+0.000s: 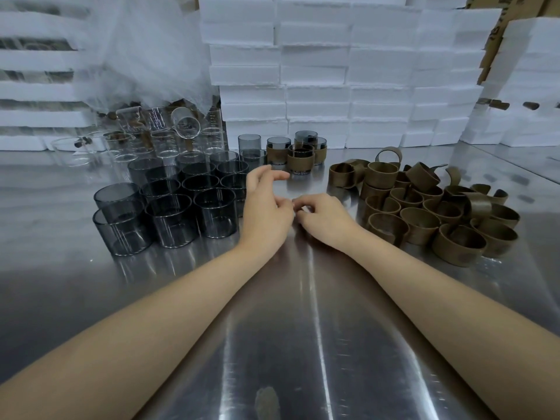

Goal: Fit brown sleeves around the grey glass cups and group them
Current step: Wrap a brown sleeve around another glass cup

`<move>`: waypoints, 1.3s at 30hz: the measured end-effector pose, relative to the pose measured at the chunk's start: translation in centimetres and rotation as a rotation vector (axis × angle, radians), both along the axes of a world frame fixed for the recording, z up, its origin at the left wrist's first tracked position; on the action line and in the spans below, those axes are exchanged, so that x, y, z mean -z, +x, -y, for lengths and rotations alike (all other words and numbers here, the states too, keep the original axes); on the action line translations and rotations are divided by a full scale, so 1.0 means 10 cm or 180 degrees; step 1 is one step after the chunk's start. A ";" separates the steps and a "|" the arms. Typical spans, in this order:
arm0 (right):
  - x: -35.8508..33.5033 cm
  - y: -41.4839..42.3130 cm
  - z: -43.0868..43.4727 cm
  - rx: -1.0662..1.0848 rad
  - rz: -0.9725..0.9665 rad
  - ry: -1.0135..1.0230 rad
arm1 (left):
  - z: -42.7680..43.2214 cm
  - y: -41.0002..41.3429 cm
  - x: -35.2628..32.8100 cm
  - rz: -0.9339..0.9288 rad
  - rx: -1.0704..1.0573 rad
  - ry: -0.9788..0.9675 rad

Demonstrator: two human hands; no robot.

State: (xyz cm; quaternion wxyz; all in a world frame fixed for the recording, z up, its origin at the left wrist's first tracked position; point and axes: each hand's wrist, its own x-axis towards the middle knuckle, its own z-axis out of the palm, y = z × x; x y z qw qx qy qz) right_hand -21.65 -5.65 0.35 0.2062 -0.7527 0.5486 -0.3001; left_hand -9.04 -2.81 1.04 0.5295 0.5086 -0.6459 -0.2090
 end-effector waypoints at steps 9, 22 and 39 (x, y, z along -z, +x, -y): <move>0.01 0.00 0.00 -0.0024 -0.0135 -0.0003 | 0.02 -0.01 0.04 0.0995 -0.0590 0.0653; 0.04 -0.02 0.06 0.0066 0.0586 0.0046 | 0.05 0.02 0.02 0.0183 -0.0588 0.0098; -0.04 0.02 -0.02 0.0209 0.1465 -0.0732 | 0.12 0.03 0.01 -0.1210 0.0698 0.0800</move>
